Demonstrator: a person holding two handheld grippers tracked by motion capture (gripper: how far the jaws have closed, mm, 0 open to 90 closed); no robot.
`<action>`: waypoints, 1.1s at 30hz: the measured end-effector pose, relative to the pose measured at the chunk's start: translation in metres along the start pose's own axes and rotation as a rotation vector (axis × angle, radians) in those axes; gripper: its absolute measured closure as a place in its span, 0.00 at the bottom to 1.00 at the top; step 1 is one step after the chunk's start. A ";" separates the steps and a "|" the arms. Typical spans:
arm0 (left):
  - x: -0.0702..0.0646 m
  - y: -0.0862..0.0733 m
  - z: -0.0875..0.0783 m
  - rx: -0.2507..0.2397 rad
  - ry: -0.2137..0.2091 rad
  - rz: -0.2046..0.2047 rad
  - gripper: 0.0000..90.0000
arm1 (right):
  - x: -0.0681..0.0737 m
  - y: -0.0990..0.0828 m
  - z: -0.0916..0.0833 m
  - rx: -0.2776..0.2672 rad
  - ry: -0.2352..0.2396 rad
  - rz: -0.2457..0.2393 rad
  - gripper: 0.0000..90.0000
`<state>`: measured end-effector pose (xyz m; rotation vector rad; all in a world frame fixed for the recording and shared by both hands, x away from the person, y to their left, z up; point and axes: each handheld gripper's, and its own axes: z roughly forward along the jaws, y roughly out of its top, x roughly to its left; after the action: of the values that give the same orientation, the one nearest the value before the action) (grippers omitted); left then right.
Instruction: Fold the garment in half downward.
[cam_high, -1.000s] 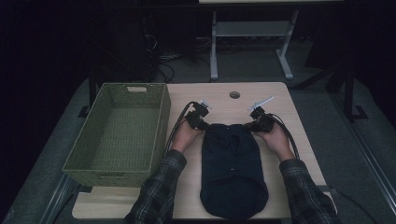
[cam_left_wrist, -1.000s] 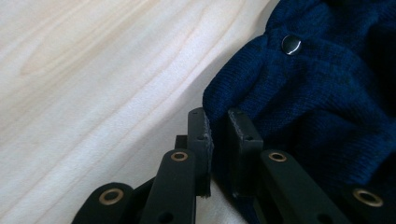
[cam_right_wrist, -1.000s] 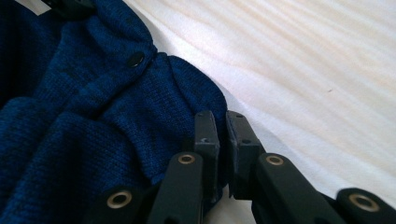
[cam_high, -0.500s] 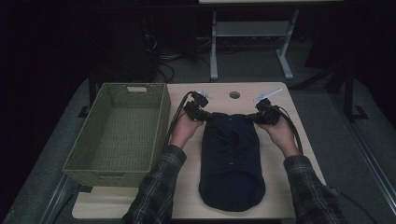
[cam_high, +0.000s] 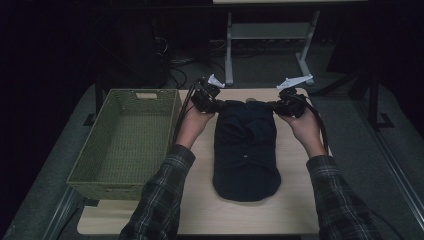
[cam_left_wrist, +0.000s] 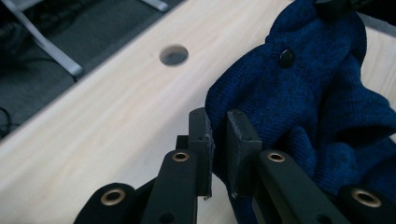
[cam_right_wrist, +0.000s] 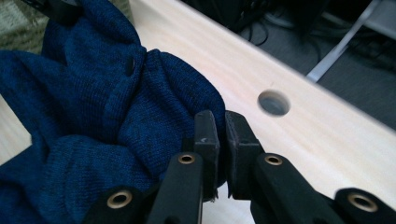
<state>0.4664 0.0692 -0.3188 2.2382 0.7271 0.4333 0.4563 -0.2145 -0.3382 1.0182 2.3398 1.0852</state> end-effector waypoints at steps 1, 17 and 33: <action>-0.001 0.001 -0.003 -0.011 0.008 0.003 0.91 | 0.001 0.003 -0.003 -0.009 -0.010 -0.010 0.94; -0.032 -0.030 -0.013 -0.033 -0.079 0.000 0.90 | 0.023 -0.026 -0.016 -0.023 0.023 -0.024 0.92; -0.057 -0.064 -0.021 -0.015 -0.139 -0.005 0.88 | 0.054 -0.058 -0.029 -0.031 0.062 -0.050 0.90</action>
<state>0.3875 0.0822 -0.3559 2.2274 0.6540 0.2761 0.3770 -0.2151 -0.3660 0.9225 2.3757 1.1462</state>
